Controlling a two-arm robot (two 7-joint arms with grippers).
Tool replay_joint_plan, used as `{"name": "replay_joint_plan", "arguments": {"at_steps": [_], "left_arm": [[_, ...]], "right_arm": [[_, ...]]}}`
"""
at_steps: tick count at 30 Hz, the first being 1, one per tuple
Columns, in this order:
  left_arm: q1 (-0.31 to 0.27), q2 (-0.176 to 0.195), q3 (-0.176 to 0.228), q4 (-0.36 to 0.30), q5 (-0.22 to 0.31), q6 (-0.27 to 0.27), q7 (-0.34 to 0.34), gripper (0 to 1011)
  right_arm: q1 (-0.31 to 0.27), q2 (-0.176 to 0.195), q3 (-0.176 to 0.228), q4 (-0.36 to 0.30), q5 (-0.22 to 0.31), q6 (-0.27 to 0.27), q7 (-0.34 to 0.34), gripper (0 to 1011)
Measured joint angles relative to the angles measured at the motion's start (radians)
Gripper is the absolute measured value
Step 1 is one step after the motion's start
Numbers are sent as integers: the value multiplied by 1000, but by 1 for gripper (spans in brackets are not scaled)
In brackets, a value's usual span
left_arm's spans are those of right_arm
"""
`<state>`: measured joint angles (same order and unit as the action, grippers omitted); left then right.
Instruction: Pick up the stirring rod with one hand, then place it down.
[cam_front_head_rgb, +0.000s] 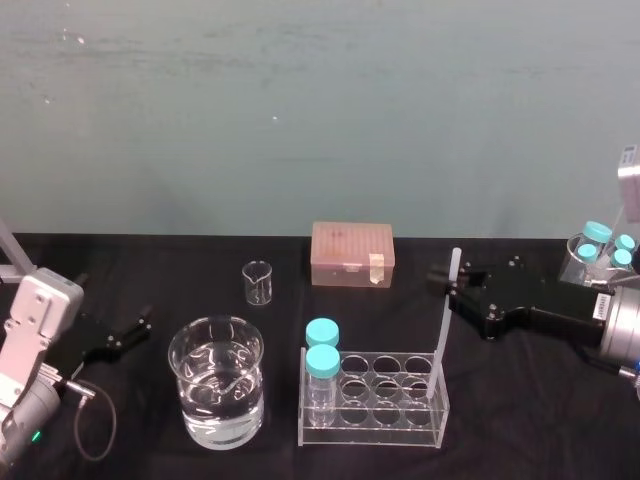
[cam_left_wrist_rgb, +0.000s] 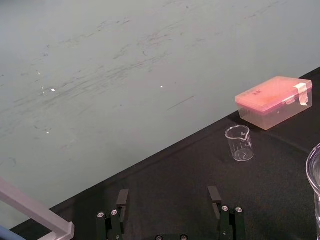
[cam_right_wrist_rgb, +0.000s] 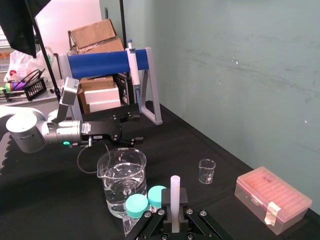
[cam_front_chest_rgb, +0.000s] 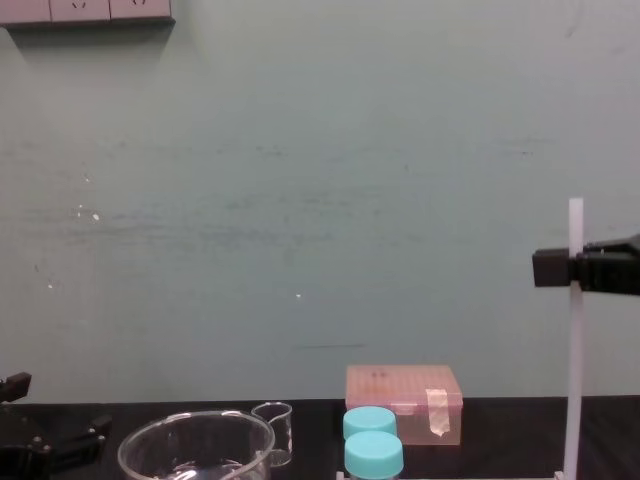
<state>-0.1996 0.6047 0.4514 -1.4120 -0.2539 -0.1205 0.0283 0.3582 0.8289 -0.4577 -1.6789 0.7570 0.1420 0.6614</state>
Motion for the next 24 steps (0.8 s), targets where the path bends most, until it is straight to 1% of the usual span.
{"name": "replay_joint_plan", "arguments": {"at_steps": [10, 24], "left_arm": [[0, 0, 0, 0, 0, 0, 0, 1005], [0, 0, 0, 0, 0, 0, 0, 1005]], "right_arm": [[-7, -27, -17, 57, -27, -32, 22, 71], [3, -65, -43, 123, -59, -40, 47, 71]]}}
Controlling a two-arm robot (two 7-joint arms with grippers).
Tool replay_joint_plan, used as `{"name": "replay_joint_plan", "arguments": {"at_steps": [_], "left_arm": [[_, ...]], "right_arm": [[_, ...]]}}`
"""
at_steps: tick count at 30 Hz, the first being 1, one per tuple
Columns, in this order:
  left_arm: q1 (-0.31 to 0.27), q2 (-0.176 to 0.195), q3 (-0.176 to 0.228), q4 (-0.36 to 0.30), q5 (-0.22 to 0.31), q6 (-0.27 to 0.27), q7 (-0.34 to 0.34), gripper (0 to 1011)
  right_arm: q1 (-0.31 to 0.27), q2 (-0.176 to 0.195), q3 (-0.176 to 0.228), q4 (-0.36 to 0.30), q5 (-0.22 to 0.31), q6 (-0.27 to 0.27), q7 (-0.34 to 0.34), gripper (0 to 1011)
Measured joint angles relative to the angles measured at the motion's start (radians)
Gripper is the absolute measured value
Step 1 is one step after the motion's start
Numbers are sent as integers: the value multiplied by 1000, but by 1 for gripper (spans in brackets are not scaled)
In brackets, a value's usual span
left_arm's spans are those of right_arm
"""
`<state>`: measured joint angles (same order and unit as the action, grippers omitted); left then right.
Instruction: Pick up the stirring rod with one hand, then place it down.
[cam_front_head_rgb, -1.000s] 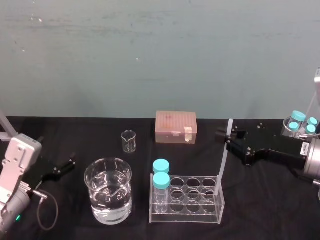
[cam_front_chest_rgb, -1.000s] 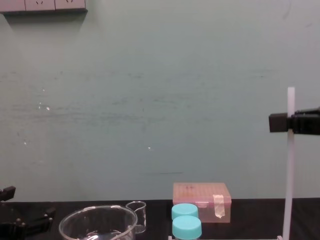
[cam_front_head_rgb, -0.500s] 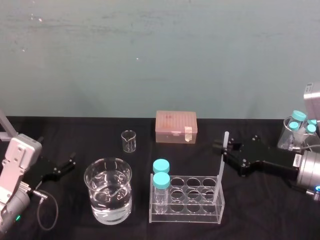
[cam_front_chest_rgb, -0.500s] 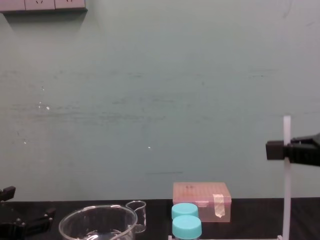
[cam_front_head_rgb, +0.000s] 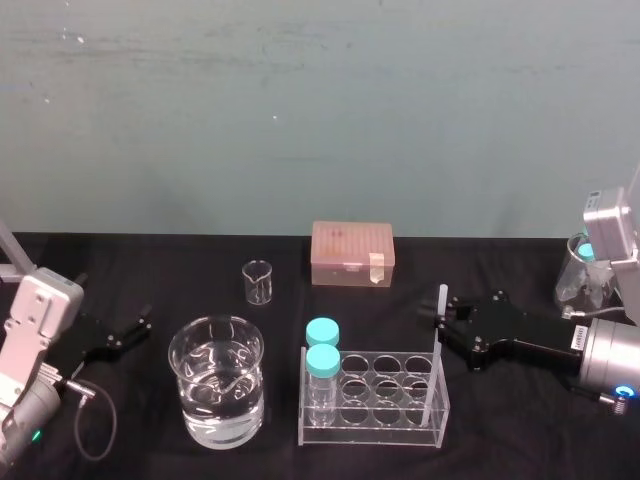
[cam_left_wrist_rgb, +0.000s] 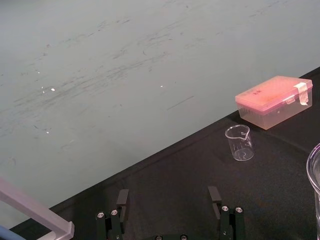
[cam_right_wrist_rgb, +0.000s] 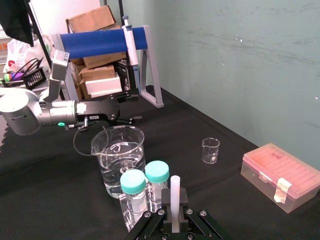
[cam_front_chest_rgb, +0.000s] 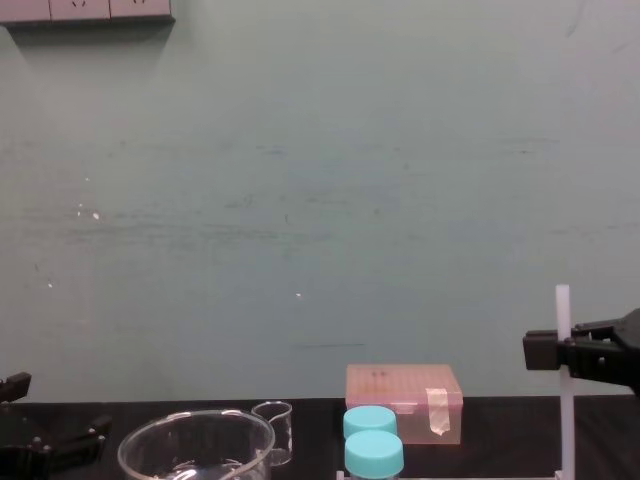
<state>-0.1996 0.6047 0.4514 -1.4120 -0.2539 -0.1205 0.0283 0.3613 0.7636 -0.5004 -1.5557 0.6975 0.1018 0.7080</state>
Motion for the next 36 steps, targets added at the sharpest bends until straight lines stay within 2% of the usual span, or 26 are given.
{"name": "replay_joint_plan", "arguments": {"at_steps": [9, 28, 30, 31, 34, 35, 36], "left_arm": [[0, 0, 0, 0, 0, 0, 0, 1005], [0, 0, 0, 0, 0, 0, 0, 1005], [0, 0, 0, 0, 0, 0, 0, 1005], [0, 0, 0, 0, 0, 0, 0, 1005], [0, 0, 0, 0, 0, 0, 0, 1005], [0, 0, 0, 0, 0, 0, 0, 1005], [0, 0, 0, 0, 0, 0, 0, 1005]], "right_arm": [[12, -14, -10, 23, -9, 18, 5, 71], [10, -12, -8, 20, -9, 13, 4, 77], [10, -12, -8, 20, -9, 13, 4, 110], [10, -12, -8, 19, -9, 13, 4, 171], [10, -12, -8, 19, -9, 13, 4, 226], [10, -12, -8, 19, -8, 12, 4, 287], [10, -12, -8, 19, -8, 12, 4, 299]]}}
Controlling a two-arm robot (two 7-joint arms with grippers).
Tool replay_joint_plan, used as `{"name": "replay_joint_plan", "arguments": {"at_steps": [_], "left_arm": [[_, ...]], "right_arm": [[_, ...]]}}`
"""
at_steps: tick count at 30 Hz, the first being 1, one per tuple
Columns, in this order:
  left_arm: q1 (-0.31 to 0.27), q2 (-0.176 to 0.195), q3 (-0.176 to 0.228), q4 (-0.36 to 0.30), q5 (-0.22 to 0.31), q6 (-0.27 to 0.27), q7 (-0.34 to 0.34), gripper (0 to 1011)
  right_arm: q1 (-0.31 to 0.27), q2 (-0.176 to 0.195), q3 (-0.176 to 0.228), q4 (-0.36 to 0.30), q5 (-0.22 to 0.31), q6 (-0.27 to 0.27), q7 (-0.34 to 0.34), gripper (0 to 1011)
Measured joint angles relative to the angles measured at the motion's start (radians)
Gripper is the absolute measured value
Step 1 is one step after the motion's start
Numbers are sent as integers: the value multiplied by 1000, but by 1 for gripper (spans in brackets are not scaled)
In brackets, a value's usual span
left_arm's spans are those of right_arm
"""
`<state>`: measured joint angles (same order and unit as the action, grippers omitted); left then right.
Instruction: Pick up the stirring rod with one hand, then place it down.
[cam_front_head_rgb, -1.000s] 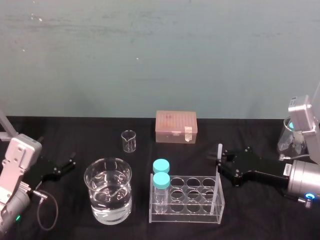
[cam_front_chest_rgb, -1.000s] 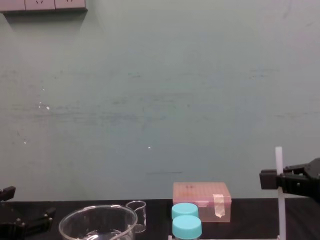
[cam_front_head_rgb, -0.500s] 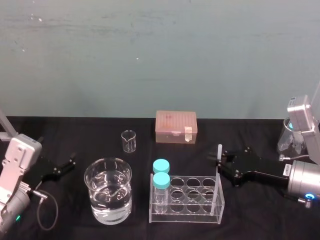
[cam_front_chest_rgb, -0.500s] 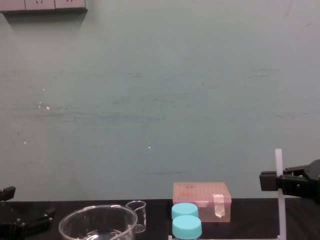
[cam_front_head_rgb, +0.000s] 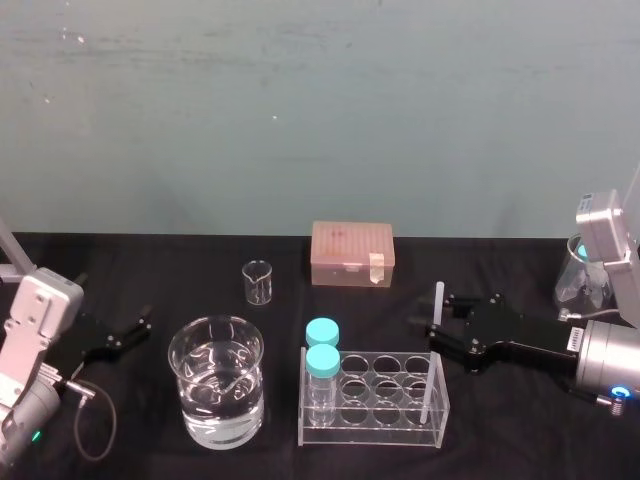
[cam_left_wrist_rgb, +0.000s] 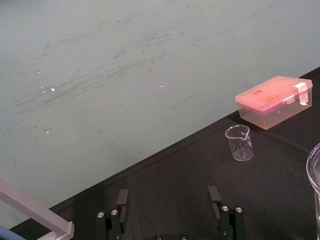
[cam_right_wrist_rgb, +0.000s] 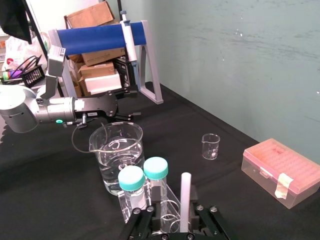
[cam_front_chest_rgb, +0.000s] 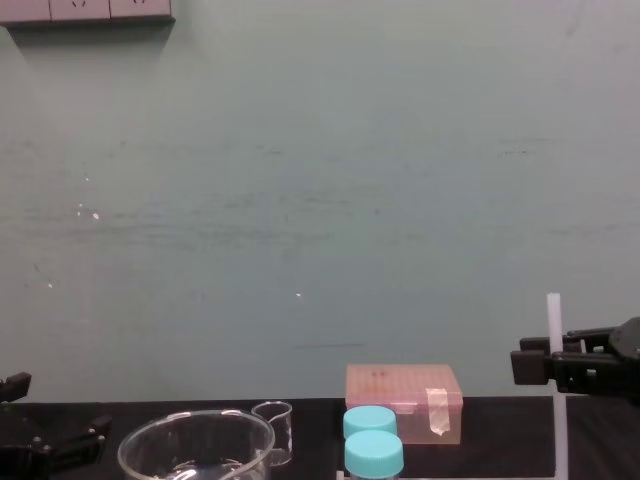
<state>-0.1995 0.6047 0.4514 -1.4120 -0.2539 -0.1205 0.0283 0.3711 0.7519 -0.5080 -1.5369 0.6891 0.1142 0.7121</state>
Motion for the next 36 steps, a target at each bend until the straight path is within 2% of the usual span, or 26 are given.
{"name": "replay_joint_plan", "arguments": {"at_steps": [9, 11, 12, 15, 16, 22, 36], "left_arm": [[0, 0, 0, 0, 0, 0, 0, 1005], [0, 0, 0, 0, 0, 0, 0, 1005], [0, 0, 0, 0, 0, 0, 0, 1005], [0, 0, 0, 0, 0, 0, 0, 1005], [0, 0, 0, 0, 0, 0, 0, 1005], [0, 0, 0, 0, 0, 0, 0, 1005], [0, 0, 0, 0, 0, 0, 0, 1005]], "right_arm": [[0, 0, 0, 0, 0, -1, -1, 612], [0, 0, 0, 0, 0, -1, -1, 647], [0, 0, 0, 0, 1, -1, -1, 705], [0, 0, 0, 0, 1, -1, -1, 769], [0, 0, 0, 0, 1, -1, -1, 824], [0, 0, 0, 0, 1, -1, -1, 989], [0, 0, 0, 0, 1, -1, -1, 1003]]}}
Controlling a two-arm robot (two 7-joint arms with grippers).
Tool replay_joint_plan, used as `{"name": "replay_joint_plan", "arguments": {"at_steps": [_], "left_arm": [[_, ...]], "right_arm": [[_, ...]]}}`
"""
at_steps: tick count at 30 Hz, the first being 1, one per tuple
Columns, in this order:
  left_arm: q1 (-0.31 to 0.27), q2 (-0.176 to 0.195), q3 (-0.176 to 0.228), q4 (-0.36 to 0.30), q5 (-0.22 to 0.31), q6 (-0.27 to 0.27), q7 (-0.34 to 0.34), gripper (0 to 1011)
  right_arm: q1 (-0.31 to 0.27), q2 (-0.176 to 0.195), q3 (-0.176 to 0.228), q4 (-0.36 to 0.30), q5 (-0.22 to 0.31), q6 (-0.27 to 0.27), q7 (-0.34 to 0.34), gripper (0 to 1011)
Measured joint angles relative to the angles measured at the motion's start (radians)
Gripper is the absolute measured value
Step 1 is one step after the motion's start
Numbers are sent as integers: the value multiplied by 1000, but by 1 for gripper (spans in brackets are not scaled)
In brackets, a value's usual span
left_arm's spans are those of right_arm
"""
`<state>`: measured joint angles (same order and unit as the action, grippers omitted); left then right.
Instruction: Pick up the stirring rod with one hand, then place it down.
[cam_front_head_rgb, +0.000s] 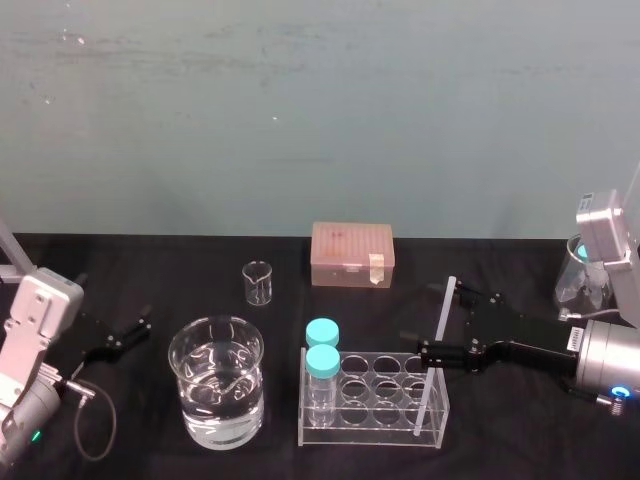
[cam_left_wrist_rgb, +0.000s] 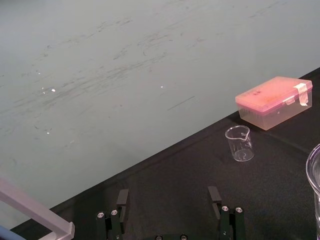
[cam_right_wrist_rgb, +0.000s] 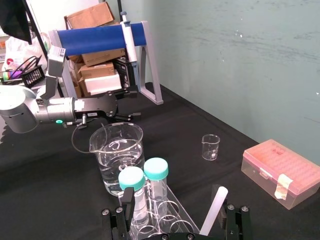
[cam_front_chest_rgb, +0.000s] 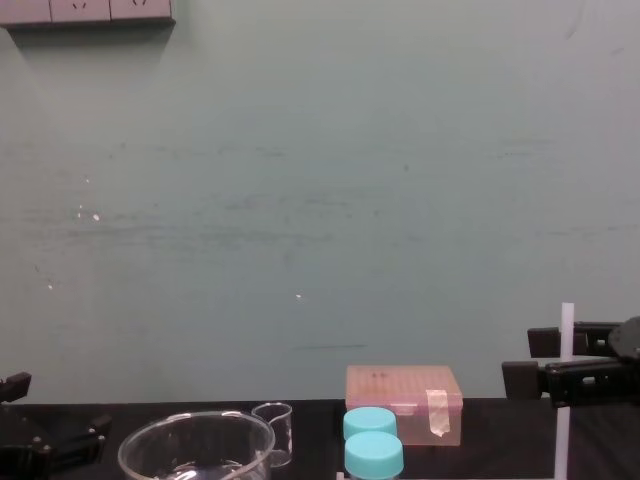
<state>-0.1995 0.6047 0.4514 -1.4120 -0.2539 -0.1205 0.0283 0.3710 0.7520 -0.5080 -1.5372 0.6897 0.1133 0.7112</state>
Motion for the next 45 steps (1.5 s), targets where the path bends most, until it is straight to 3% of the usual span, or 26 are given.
{"name": "replay_joint_plan", "arguments": {"at_steps": [11, 20, 25, 28, 30, 33, 34, 39, 45], "left_arm": [[0, 0, 0, 0, 0, 0, 0, 1005], [0, 0, 0, 0, 0, 0, 0, 1005], [0, 0, 0, 0, 0, 0, 0, 1005], [0, 0, 0, 0, 0, 0, 0, 1005], [0, 0, 0, 0, 0, 0, 0, 1005], [0, 0, 0, 0, 0, 0, 0, 1005], [0, 0, 0, 0, 0, 0, 0, 1005], [0, 0, 0, 0, 0, 0, 0, 1005], [0, 0, 0, 0, 0, 0, 0, 1005]], "right_arm": [[0, -1, 1, 0, 0, -6, 0, 1003], [26, -33, 64, -30, 9, -102, -10, 1003], [47, -65, 102, -48, -3, -144, -62, 1003], [47, -85, 122, -61, -43, -156, -137, 1003], [33, -102, 136, -80, -111, -155, -249, 1003], [17, -119, 145, -89, -172, -144, -349, 1003], [5, -133, 151, -94, -216, -130, -423, 1003], [-25, -195, 167, -83, -326, -70, -639, 1003], [-38, -257, 187, -34, -361, -40, -739, 1003]]}}
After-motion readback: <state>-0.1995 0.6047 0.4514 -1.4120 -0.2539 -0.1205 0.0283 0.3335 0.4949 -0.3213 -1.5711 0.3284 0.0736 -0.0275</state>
